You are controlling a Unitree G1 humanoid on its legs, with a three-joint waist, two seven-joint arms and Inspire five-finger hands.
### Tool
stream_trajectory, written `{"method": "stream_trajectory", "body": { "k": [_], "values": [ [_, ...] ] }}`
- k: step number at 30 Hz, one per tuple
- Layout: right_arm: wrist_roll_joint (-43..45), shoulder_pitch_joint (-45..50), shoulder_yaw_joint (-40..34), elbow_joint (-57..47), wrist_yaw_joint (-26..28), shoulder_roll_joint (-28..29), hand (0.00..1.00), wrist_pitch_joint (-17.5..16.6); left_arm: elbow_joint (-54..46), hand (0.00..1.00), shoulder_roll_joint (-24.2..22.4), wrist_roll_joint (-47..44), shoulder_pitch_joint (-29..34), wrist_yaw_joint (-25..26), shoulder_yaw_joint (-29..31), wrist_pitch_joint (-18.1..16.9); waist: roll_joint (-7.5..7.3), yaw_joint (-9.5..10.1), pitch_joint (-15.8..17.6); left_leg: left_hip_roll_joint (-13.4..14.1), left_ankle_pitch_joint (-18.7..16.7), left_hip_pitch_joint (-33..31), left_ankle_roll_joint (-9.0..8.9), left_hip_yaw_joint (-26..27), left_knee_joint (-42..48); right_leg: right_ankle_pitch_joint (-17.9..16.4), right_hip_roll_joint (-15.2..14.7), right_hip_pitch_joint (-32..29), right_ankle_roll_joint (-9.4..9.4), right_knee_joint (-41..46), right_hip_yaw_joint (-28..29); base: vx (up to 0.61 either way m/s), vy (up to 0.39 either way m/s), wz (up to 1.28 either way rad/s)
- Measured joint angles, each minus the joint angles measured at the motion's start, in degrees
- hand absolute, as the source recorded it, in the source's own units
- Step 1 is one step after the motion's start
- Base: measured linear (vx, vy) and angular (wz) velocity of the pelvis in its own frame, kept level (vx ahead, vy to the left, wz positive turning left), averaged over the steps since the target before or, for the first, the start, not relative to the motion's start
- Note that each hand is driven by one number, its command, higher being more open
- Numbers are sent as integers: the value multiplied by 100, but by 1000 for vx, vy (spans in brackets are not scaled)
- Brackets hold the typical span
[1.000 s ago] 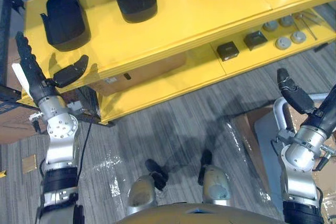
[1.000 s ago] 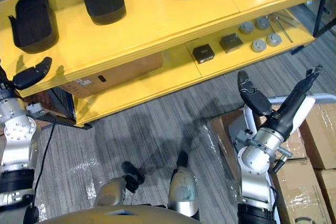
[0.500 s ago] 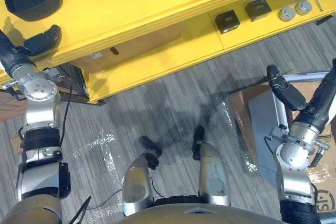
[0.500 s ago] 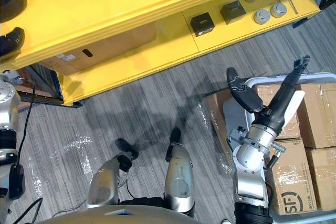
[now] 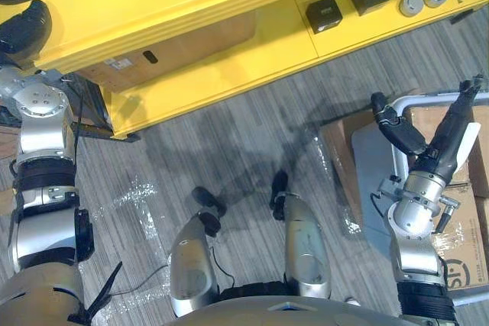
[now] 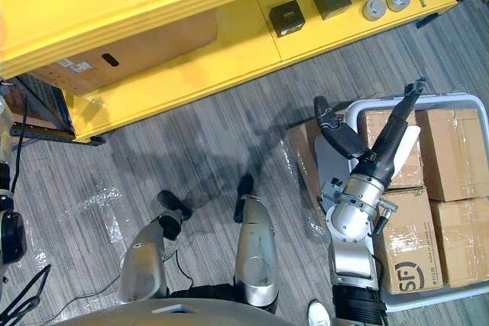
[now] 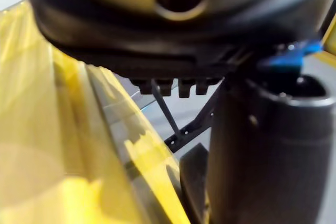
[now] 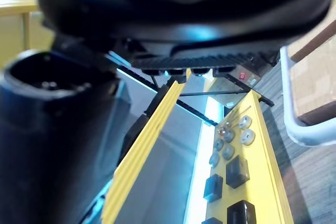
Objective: Walk over and take three plastic housings, then place them on the shelf
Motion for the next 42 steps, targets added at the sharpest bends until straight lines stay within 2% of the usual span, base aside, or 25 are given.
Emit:
{"method": "stream_trajectory", "body": {
  "k": [8,15,19,26,29,33,35,36,37,38,40,42],
  "values": [
    [0,-337,127,230,0,0,100,-1,166,100,190,-18,-403,621,3,242,-167,-98,65,10,-5,-120,-4,90,60,-12,-6,-242,-17,143,118,-4,-9,-3],
    [0,-466,256,443,0,1,100,-22,355,100,247,-25,-667,701,-2,361,-212,-118,88,79,-47,-192,1,101,190,-32,0,-326,-41,236,144,-3,-4,-1],
    [2,-524,266,557,-4,1,100,-25,461,100,382,-57,-811,767,-85,390,-287,-133,124,93,-46,-192,0,103,187,-68,5,-350,-44,277,145,0,0,0],
    [3,-516,272,616,-4,3,100,-44,563,100,449,-238,-962,787,-172,440,-289,-129,125,92,-46,-199,0,94,184,-58,2,-348,-62,279,134,0,0,0],
    [3,-388,272,606,-4,10,100,-183,541,100,447,-206,-935,774,-217,406,-287,-133,126,98,-30,-171,-6,20,180,-57,7,-245,-63,246,63,28,-20,8],
    [3,-35,247,420,-10,111,100,-229,-461,100,353,-174,15,721,-103,178,-276,-99,132,92,-26,64,-31,-57,96,-63,37,105,-54,87,-39,44,-14,5],
    [2,369,184,15,-7,303,100,-234,-1689,100,-95,-2,983,610,260,-19,-245,40,144,66,-25,413,-77,-67,-36,-87,61,507,-25,-62,-122,64,-5,-1],
    [2,466,175,-86,-6,353,100,-234,-1998,100,-231,7,1221,566,328,-75,-238,55,140,50,-16,510,-91,-89,-81,-96,64,635,-15,-108,-163,62,-7,8],
    [-1,619,136,-330,-3,433,100,-249,-2656,100,-572,9,1740,460,434,-175,-190,108,117,-19,19,755,-131,-124,-258,-109,67,906,5,-233,-227,77,7,12],
    [-6,782,57,-546,-1,517,100,-317,-3250,100,-971,18,2284,348,481,-308,-78,177,41,-93,52,939,-165,-132,-457,-101,71,1118,27,-378,-291,66,8,15],
    [-7,871,-22,-692,3,542,100,-389,-3887,100,-1511,32,2927,184,486,-396,111,197,-123,-178,103,1045,-173,-185,-685,-59,86,1323,90,-622,-407,72,20,22],
    [-6,888,-32,-733,49,571,100,-387,-4561,100,-2268,27,3816,-83,485,-437,396,238,-480,-266,167,1149,-189,-246,-931,19,112,1565,185,-942,-574,147,31,27]
  ]
}}
